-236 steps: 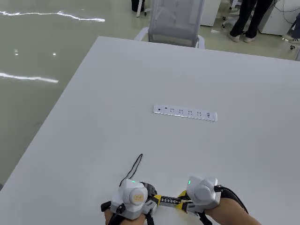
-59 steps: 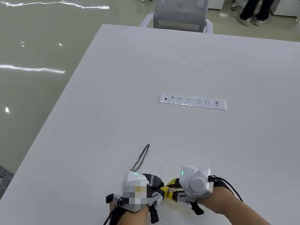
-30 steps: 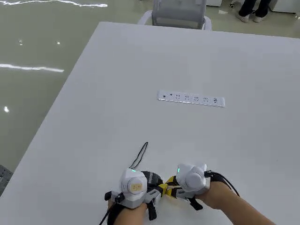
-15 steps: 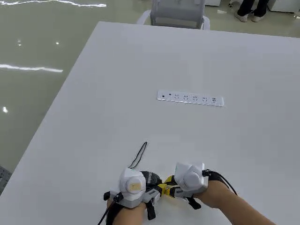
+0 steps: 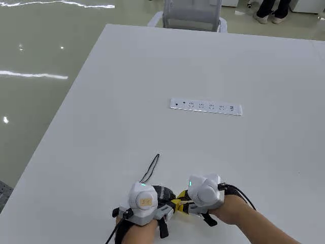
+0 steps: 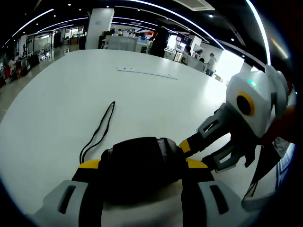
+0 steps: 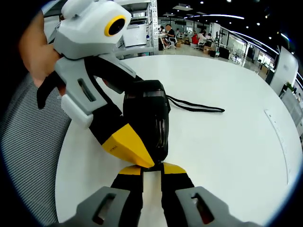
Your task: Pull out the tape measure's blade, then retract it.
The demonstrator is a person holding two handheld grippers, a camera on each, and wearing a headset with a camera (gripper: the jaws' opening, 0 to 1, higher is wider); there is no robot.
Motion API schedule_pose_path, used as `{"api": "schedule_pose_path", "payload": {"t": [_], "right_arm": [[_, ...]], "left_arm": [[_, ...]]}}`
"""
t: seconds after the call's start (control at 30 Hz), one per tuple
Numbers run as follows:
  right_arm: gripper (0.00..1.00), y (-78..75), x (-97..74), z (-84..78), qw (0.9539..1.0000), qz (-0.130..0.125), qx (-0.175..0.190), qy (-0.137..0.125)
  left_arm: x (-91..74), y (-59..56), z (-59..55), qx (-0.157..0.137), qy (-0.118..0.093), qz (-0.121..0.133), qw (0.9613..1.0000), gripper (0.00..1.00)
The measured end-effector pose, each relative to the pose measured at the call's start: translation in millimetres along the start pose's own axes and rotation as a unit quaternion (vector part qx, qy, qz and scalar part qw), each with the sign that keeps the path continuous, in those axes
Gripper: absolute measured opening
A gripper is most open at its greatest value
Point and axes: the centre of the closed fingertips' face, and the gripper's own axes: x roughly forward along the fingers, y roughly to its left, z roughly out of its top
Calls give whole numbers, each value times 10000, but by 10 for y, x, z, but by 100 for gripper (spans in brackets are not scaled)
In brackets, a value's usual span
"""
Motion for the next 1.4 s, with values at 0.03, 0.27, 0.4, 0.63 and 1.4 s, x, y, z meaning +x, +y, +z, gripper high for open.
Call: {"api": "schedule_pose_path", "payload": {"t": [0.03, 0.27, 0.4, 0.63, 1.4], "right_arm": [[12, -1, 2, -2, 10000, -4, -12, -4], [14, 9, -9, 10, 10000, -51, 72, 17], [18, -6, 2, 19, 9998, -98, 187, 9], [41, -83, -90, -59, 9991, -331, 260, 90], [79, -20, -627, -471, 9620, -1625, 2089, -675]], "left_arm": [[-3, -3, 2, 4, 0, -2, 10000, 64], [7, 3, -6, -10, 44, -14, 10000, 64], [-2, 11, -2, -64, 71, -18, 10000, 64], [-5, 14, 4, -99, 53, -58, 9999, 65], [-162, 64, 83, -62, -264, -757, 9968, 80]]}}
